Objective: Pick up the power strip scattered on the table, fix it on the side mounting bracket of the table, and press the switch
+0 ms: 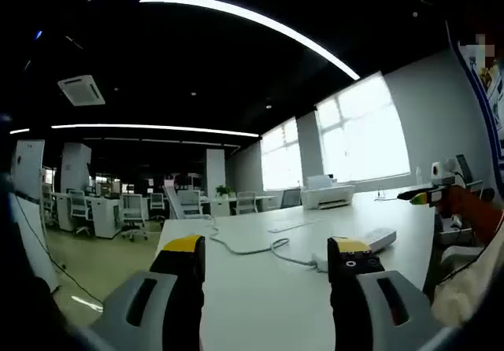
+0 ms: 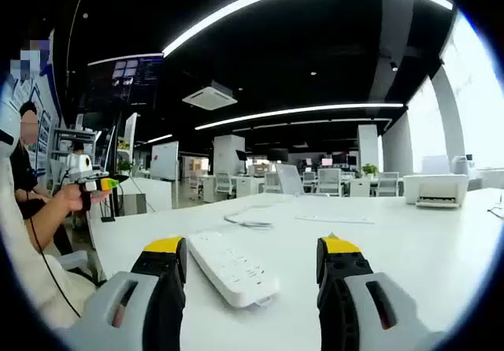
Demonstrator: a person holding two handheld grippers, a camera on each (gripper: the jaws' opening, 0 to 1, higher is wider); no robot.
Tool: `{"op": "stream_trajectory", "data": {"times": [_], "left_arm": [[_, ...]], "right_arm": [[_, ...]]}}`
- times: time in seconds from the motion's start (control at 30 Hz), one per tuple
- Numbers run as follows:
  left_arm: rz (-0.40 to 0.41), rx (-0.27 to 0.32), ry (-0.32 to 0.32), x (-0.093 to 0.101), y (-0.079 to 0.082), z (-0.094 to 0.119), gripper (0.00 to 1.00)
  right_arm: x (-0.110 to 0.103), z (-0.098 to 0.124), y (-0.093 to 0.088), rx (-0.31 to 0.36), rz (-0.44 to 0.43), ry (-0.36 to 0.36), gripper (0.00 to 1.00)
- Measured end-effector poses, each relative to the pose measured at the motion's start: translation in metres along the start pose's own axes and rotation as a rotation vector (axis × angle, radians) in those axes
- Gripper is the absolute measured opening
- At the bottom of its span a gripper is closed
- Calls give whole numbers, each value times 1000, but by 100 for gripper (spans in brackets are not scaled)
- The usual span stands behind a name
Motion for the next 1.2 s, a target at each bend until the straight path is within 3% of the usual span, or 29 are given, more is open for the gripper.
{"op": "stream_trajectory", "data": {"times": [1.2], "left_arm": [[2,-3,-24,9,3,-3,67]], "right_arm": [[-2,-1,-1,-18,-4,23,63]]}}
Point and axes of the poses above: the point that each gripper's makers call its tool centre point, and the gripper's own axes: z roughly backward along the fingers, x roughly to its right, y roughly out of its top, the point moved 6 cm from there along z, roughly backward along the fingers, and after that the axes turned 3 degrees about -z, right-handed, at the moved point
